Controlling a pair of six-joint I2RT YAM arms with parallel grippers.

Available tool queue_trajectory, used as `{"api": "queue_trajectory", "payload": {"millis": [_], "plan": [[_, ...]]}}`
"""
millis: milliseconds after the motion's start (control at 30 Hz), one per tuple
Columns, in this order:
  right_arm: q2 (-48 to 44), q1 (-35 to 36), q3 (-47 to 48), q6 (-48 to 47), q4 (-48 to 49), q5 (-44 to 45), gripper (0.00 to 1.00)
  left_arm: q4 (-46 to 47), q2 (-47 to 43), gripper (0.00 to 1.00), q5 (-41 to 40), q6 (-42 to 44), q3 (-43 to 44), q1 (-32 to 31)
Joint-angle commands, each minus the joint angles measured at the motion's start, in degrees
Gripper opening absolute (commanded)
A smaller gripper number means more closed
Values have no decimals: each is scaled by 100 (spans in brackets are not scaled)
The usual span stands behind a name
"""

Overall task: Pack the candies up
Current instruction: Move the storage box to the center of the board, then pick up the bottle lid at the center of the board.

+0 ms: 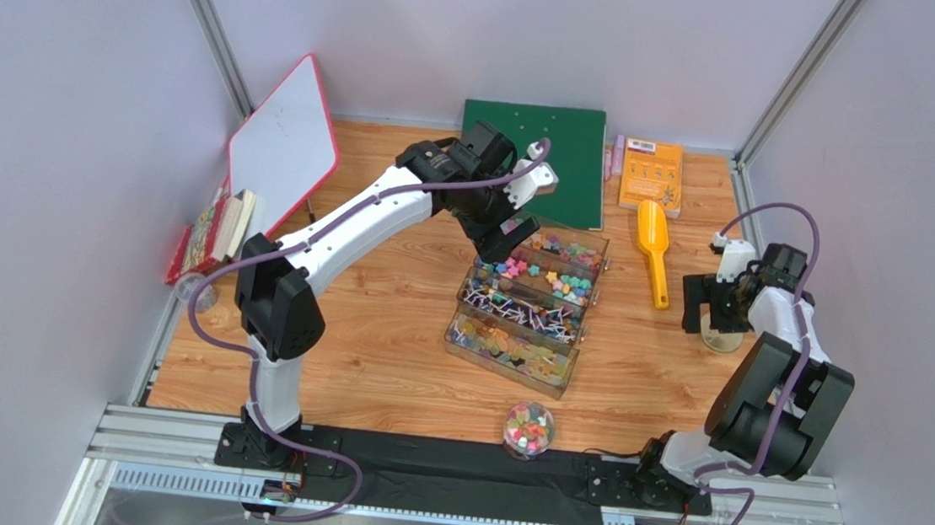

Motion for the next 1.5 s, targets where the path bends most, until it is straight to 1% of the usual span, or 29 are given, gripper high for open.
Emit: {"api": "queue_trajectory", "payload": {"millis": [0,200,433,800,1200,1467], "plan": [[269,-234,109,-400,495,-267,100,-283,118,100,-23,-189,404,-87],[498,-428,242,-524,531,-346,100,-309,250,100,-85,-145,430,-96],[770,-446,356,-524,557,-382,100,-283,267,100,-94,-163,439,-96],[876,-446,593,-577,548,-285,100,-274,303,100,-67,-189,395,-113],[1307,-454,848,-664,188,-171,100,-230,391,100,-59,-198,457,-104],[1298,-437,778,-708,83,-223,100,-221,399,100,-76,-207,439,-104]]}}
